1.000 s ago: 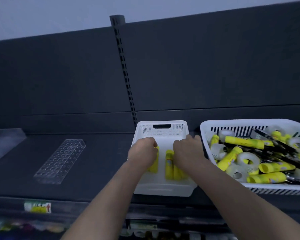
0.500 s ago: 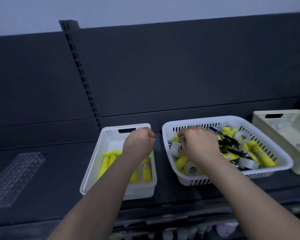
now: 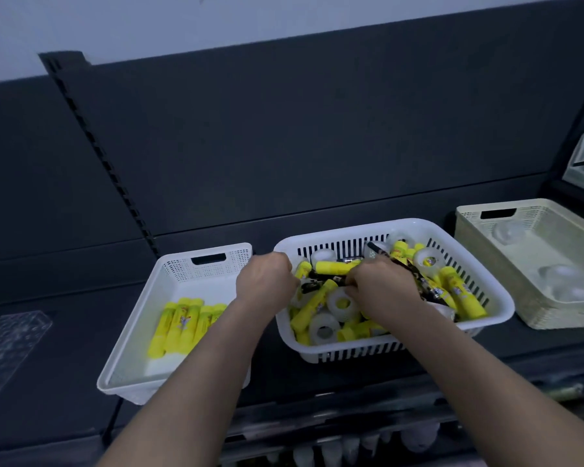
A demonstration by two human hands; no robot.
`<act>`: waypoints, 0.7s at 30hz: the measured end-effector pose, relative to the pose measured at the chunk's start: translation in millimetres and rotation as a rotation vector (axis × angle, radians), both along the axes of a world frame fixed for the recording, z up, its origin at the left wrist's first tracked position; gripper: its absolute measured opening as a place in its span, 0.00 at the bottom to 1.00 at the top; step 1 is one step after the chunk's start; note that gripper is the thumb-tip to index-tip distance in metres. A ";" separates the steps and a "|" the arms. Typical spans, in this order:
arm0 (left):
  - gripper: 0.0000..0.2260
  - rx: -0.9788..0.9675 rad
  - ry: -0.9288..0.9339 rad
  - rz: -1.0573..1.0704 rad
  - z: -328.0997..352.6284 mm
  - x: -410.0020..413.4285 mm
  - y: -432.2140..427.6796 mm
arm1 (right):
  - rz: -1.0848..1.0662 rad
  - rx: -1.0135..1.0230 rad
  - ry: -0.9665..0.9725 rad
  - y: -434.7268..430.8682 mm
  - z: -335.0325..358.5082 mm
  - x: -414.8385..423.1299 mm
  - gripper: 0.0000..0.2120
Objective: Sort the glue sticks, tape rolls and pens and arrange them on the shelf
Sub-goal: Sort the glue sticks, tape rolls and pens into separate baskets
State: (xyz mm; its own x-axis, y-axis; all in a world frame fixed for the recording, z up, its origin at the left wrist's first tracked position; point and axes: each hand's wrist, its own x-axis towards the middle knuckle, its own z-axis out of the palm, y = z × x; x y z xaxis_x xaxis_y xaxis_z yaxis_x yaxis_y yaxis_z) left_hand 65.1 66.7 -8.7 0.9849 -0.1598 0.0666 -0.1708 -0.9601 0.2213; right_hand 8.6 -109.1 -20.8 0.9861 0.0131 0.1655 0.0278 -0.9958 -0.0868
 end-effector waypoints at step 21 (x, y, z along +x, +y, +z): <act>0.12 -0.435 -0.005 -0.119 25.5 9.1 0.0 | -0.063 0.015 -0.180 7.7 28.0 0.7 0.09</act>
